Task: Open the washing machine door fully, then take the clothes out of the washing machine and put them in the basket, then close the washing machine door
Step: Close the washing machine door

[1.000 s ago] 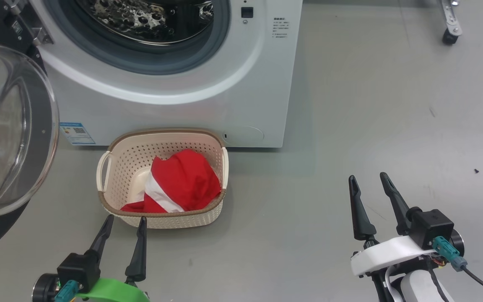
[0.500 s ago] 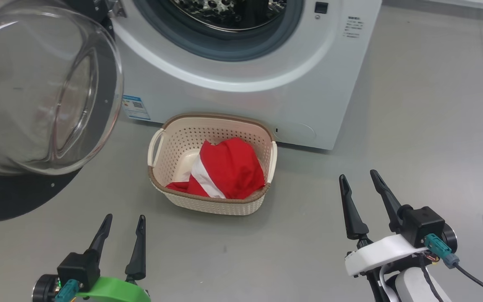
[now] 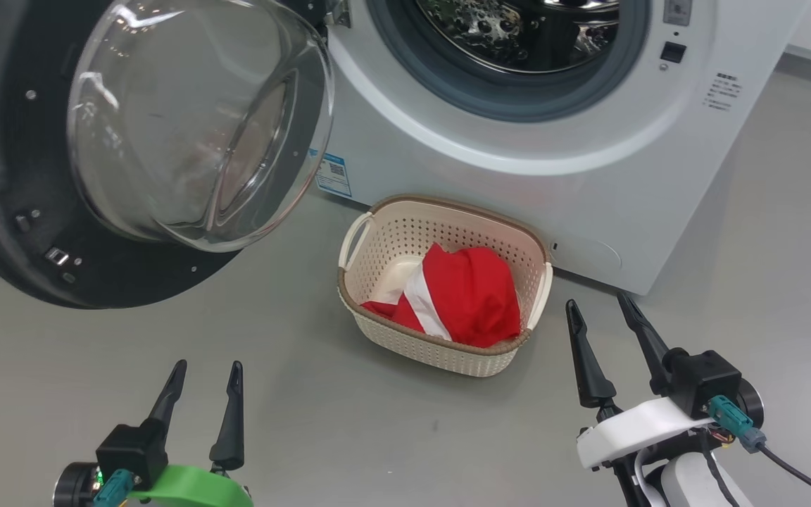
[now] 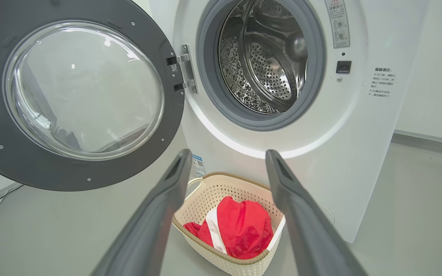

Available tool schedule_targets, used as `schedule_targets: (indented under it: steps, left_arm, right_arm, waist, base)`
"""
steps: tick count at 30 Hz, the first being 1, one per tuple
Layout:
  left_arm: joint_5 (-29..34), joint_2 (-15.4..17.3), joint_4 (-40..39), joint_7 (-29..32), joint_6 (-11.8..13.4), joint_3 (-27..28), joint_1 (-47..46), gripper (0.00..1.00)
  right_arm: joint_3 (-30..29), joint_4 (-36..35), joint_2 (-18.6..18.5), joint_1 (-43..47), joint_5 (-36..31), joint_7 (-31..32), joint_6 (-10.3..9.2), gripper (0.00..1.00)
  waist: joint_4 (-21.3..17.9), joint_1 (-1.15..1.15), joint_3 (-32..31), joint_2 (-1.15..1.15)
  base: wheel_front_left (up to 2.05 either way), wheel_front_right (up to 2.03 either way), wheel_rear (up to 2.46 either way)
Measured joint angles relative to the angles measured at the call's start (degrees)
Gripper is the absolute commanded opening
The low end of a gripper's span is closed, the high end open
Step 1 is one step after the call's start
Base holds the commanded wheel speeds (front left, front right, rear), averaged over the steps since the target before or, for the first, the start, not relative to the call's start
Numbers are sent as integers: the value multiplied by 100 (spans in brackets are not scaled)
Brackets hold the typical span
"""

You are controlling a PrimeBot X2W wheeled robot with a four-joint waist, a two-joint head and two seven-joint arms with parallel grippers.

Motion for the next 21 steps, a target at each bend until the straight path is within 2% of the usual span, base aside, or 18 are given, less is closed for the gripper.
schedule_targets:
  steps: [9,21]
  left_arm:
    - [18,1,-71,0,125,266,40,100]
    - [18,1,-238,0,127,355,137,100]
  right_arm:
    - [242,85,8,6,41,0,44,100]
    - [394,154,11,-3,45,0,49,100]
  waist:
    - [489,0,-214,0]
    - [594,0,-251,0]
  base:
    - [0,0,0]
    - [0,0,0]
